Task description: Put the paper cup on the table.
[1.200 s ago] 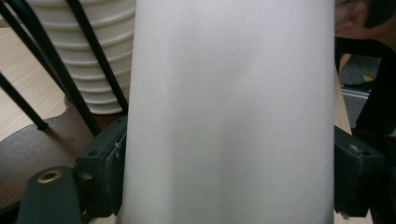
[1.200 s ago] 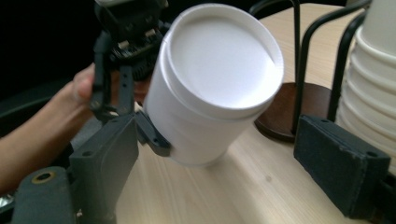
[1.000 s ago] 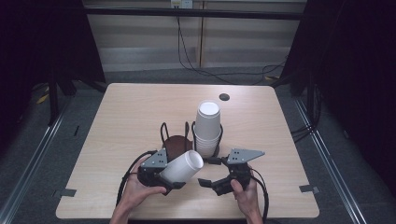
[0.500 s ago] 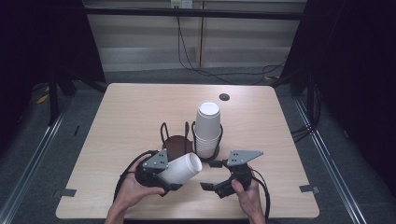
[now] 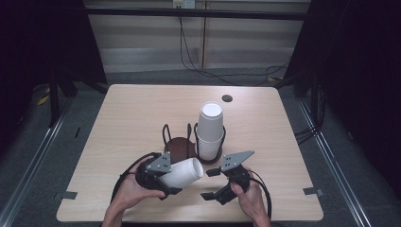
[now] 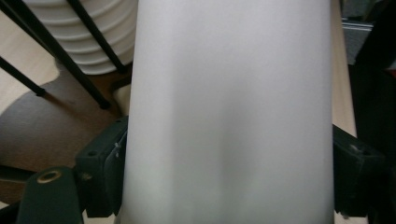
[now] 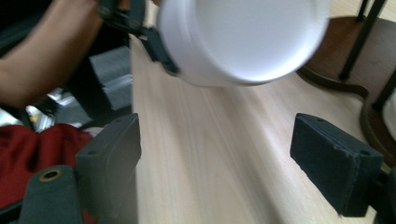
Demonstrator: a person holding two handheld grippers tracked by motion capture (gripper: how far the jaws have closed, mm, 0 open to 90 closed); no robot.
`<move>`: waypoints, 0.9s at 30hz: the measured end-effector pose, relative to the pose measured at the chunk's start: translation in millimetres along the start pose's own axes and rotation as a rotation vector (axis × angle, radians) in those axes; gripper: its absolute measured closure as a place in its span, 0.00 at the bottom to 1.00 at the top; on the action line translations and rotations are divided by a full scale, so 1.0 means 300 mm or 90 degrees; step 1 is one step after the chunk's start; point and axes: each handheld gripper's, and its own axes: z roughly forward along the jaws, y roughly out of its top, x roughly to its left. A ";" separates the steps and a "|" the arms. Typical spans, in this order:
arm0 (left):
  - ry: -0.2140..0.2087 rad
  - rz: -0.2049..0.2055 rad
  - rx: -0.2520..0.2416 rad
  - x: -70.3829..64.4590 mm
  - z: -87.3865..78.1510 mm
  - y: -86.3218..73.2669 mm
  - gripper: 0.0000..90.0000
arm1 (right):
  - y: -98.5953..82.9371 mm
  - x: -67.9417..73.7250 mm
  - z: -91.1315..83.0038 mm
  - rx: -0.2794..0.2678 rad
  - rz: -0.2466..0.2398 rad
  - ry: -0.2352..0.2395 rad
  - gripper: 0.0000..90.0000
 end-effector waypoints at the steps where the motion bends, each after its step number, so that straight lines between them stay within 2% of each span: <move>1: 0.004 0.002 0.009 -0.005 -0.003 0.001 0.18 | 0.002 0.001 0.002 0.005 0.000 -0.004 0.18; 4: 0.007 0.014 0.035 -0.010 -0.013 0.009 0.18 | 0.012 -0.002 0.005 0.017 0.006 -0.007 0.18; 6: 0.004 0.017 0.036 -0.012 -0.017 0.011 0.18 | 0.022 -0.001 0.009 0.031 0.004 -0.004 0.18; 7: 0.002 0.019 0.034 -0.013 -0.020 0.010 0.18 | 0.027 -0.004 0.018 0.047 0.005 0.013 0.19; 8: 0.004 0.018 0.036 -0.013 -0.022 0.010 0.18 | 0.027 -0.004 0.018 0.047 0.005 0.013 0.19; 9: 0.006 0.021 0.050 -0.012 -0.023 0.012 0.18 | 0.029 -0.005 0.027 0.064 0.008 0.016 0.19; 11: 0.010 0.023 0.058 -0.015 -0.023 0.015 0.18 | 0.031 -0.005 0.030 0.070 0.007 0.013 0.19; 16: -0.003 0.046 0.083 -0.028 -0.012 0.034 0.18 | 0.048 -0.004 0.048 0.106 -0.003 0.011 0.19; 18: 0.010 0.052 0.107 -0.033 -0.007 0.048 0.18 | 0.057 0.000 0.050 0.112 -0.009 0.011 0.18; 23: -0.003 0.068 0.136 -0.041 0.013 0.064 0.18 | 0.073 0.005 0.054 0.119 -0.018 0.016 0.18; 25: 0.004 0.073 0.155 -0.044 0.020 0.074 0.18 | 0.078 -0.001 0.059 0.126 -0.018 0.015 0.18; 27: 0.001 0.080 0.159 -0.045 0.019 0.078 0.18 | 0.080 -0.003 0.061 0.129 -0.022 0.011 0.18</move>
